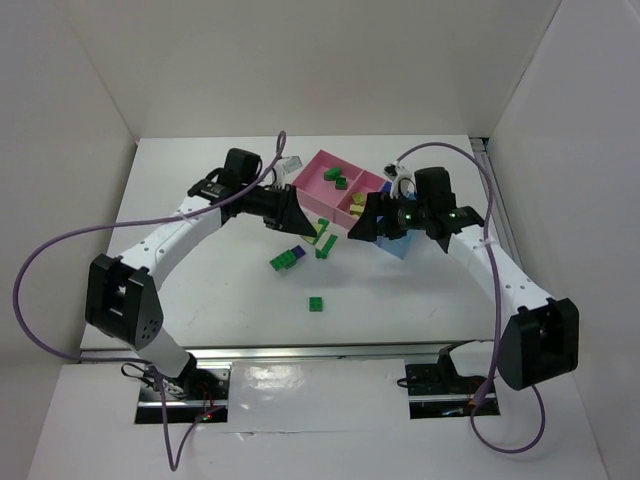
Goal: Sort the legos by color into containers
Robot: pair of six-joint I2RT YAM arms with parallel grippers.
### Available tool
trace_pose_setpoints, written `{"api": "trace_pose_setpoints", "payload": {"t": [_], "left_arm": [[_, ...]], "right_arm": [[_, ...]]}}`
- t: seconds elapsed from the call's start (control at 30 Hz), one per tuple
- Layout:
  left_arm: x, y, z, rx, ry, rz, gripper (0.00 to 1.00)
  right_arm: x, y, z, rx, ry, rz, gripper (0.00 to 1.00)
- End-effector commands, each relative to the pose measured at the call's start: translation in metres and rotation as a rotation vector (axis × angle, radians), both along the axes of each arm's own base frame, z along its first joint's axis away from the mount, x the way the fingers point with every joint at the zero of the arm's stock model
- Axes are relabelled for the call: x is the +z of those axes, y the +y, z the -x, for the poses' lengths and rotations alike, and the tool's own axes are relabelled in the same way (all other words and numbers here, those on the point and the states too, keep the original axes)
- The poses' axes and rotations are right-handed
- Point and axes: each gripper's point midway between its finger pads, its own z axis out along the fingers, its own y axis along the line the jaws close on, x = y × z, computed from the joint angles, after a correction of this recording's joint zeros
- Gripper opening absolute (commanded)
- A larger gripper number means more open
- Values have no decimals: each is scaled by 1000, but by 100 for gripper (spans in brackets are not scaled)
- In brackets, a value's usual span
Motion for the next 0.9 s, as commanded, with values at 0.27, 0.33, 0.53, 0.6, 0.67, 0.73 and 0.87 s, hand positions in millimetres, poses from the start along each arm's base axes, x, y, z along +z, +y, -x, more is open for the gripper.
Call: {"api": "trace_pose_setpoints", "payload": {"t": [0.27, 0.33, 0.53, 0.6, 0.67, 0.73, 0.87], "left_arm": [[44, -16, 23, -284, 8, 334, 0], [41, -16, 22, -283, 16, 332, 0], [42, -15, 26, -289, 20, 337, 0], [42, -15, 26, -289, 20, 337, 0], [39, -15, 27, -288, 29, 335, 0], [38, -15, 26, -281, 27, 330, 0], [32, -15, 25, -279, 37, 327, 0]], "right_arm": [[53, 56, 42, 428, -104, -262, 96], [51, 66, 41, 437, -96, -250, 95], [53, 85, 32, 455, -110, -263, 93], [55, 89, 34, 476, -100, -298, 90], [63, 92, 33, 484, -111, -334, 74], [61, 96, 37, 503, -98, -338, 64], [56, 96, 37, 499, -74, -334, 39]]}}
